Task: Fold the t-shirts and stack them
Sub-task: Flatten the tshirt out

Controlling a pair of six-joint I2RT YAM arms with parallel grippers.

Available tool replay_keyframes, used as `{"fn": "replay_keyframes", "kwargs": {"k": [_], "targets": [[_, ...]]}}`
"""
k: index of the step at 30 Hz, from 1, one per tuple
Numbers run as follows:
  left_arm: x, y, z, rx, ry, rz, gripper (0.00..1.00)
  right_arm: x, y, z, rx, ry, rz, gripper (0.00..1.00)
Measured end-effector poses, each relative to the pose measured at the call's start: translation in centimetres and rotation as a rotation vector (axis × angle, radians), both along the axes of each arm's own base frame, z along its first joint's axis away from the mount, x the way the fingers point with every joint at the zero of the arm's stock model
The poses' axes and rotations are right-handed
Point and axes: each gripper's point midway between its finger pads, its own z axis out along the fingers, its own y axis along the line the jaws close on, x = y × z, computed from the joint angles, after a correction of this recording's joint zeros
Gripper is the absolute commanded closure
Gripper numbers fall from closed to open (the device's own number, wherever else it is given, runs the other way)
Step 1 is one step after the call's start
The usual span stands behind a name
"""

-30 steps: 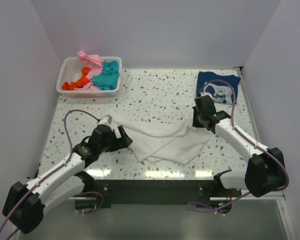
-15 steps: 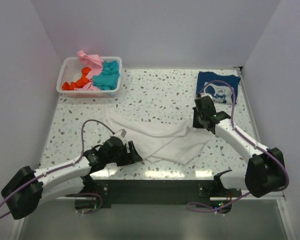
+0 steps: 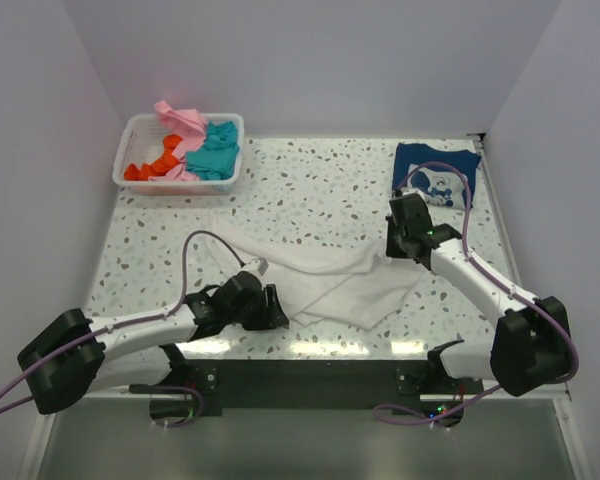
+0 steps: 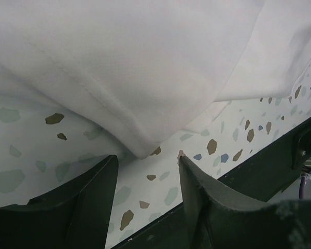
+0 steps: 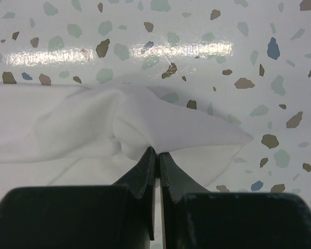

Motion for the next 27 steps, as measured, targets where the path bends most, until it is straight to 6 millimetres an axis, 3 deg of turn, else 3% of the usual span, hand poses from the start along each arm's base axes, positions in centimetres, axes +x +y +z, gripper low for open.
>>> {"fn": "replay_keyframes", "kwargs": {"k": [12, 18, 20, 27], "targets": [[1.4, -1.4, -0.4, 0.034, -0.031, -0.001, 0.57, -0.1, 0.0, 0.1, 0.002, -0.005, 0.001, 0.98], [1.9, -1.3, -0.8, 0.083, -0.046, 0.029, 0.8, -0.1, 0.0, 0.3, 0.003, -0.01, 0.001, 0.98], [1.9, -1.0, -1.0, 0.099, -0.046, 0.041, 1.0, -0.1, 0.0, 0.3, 0.004, -0.01, 0.001, 0.98], [1.9, 0.8, -0.6, 0.158, -0.066, 0.073, 1.0, -0.2, -0.1, 0.6, 0.005, -0.017, 0.003, 0.99]]}}
